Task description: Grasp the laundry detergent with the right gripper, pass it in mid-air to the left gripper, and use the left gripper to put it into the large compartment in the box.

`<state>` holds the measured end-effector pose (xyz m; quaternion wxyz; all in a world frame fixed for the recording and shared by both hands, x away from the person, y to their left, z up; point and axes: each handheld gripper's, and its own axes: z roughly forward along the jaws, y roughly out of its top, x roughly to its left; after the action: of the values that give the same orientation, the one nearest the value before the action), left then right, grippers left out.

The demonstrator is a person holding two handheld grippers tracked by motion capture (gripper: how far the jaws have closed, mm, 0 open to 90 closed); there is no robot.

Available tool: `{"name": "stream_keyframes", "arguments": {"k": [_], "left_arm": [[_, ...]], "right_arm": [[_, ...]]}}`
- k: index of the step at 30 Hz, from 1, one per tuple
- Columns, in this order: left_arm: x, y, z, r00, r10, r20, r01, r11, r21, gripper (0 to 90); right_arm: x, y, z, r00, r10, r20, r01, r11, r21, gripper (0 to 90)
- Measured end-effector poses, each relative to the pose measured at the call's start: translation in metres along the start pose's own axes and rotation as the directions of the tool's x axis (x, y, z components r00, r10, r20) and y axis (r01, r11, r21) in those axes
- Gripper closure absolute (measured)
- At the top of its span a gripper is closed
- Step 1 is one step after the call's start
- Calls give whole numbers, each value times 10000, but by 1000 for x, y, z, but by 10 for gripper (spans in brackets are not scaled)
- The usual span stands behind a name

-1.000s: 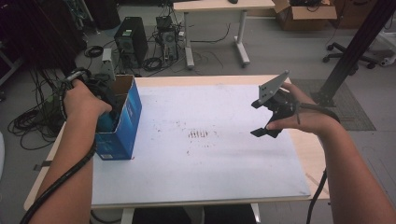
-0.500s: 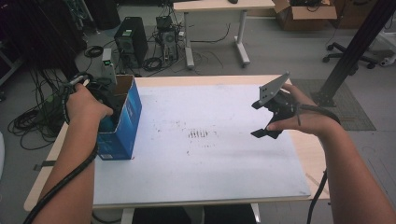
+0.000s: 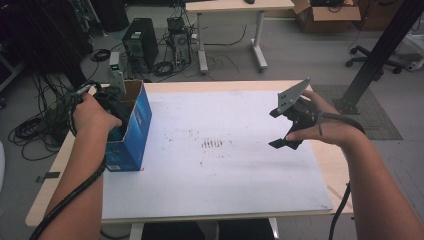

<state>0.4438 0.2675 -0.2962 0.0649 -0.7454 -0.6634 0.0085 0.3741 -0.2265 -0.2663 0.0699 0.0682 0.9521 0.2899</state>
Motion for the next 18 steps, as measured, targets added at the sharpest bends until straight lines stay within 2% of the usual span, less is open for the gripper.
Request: {"name": "stream_keyframes", "arguments": {"k": [14,18], "left_arm": [[0,-1,0,10000,-12,-28,12,9999,-135,373],[0,-2,-3,9999,-77,73,79,9996,-288,351]], "right_arm": [[0,-3,-2,9999,99,76,-99,9999,15,23],[0,-5,-1,9999,129,61,-129,9999,25,24]]}}
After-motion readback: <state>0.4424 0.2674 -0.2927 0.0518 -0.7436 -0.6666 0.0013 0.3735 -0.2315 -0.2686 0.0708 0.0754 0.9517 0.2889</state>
